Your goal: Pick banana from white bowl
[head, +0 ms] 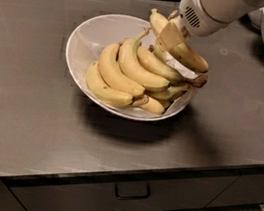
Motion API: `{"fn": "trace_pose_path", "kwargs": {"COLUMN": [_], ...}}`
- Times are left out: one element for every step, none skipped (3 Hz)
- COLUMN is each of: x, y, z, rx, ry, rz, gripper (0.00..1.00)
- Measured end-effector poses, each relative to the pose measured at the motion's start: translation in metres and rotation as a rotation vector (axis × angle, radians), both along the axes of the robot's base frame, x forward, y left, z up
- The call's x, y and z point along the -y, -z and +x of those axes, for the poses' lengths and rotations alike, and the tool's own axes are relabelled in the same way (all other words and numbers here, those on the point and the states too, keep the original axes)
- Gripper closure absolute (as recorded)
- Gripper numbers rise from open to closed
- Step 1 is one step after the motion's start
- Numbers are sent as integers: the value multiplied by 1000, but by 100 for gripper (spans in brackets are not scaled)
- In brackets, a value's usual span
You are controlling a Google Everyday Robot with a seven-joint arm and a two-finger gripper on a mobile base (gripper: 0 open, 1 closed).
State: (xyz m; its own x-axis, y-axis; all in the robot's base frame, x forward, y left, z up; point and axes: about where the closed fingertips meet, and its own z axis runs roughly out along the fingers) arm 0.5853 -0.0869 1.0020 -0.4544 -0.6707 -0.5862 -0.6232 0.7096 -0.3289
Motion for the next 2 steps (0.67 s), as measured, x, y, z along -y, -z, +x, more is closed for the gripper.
{"fn": "trace_pose_path", "kwargs": {"x": [-2, -5], "y": [-17, -26], "z": [-8, -20], "rx": [38, 60], "ry": [-44, -138], "rz": [-3, 31], "gripper": [100, 100]}}
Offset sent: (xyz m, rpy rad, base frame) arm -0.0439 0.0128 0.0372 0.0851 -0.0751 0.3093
